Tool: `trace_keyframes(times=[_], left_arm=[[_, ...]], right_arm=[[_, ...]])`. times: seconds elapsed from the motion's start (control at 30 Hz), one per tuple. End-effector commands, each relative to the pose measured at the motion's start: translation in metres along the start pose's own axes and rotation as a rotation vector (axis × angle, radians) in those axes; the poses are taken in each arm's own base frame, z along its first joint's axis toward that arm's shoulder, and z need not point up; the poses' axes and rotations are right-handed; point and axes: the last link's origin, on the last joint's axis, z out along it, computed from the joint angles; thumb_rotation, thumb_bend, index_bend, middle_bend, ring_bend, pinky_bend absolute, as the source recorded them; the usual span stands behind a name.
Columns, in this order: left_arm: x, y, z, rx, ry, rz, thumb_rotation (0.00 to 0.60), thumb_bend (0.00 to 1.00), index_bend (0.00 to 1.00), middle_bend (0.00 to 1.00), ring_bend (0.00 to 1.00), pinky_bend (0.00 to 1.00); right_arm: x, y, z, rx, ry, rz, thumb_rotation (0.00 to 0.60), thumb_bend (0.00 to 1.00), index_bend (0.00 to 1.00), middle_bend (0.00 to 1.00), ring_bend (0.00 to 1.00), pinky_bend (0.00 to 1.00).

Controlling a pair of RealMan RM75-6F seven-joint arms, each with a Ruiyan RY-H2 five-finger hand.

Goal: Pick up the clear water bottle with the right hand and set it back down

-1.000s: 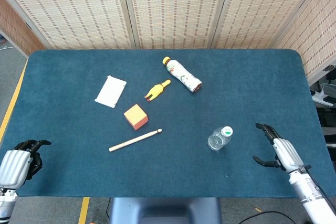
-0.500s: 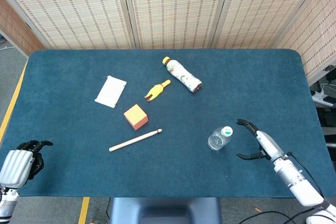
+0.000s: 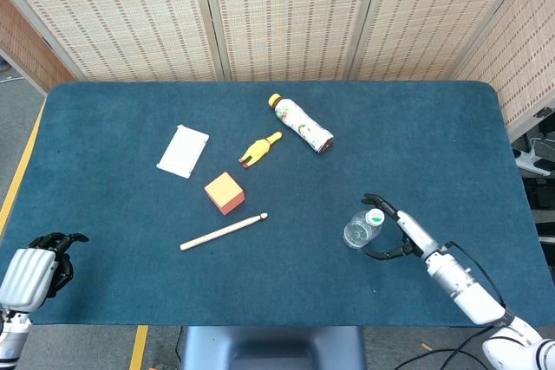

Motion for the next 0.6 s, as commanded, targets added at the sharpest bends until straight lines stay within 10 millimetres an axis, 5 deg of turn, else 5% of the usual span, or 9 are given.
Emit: trace_keyframes(times=[0.03,0.2,0.37,0.6], left_arm=[[0.0,-0.001,0.0,0.001,-0.001,-0.004,0.6,0.46,0.36,0.43,0.34,0.42],[0.001,-0.001,0.0,0.004,0.0,-0.007,0.6,0.46,0.36,0.43,0.34,0.42],[0.001,-0.001,0.0,-0.002,-0.001,-0.006,0.6,0.46,0.36,0.43,0.34,0.42],[0.001,-0.001,-0.001,0.001,-0.005,-0.01,0.6,0.46,0.36,0.44,0.34,0.42]], right_arm=[[-0.005,0.002,0.013,0.032,0.009,0.025,0.6,0.07,0.05,0.11,0.03,0.11],[-0.008,0.009,0.021,0.039,0.023,0.052,0.6,0.13,0.27,0.29,0.19,0.22],[-0.01,0.017,0.022,0.031,0.038,0.053,0.6,0.25,0.6,0.53,0.44,0.44],[0.005,0.008,0.019,0.133,0.167,-0.07,0.6,0.34,0.78,0.68,0.59,0.56]])
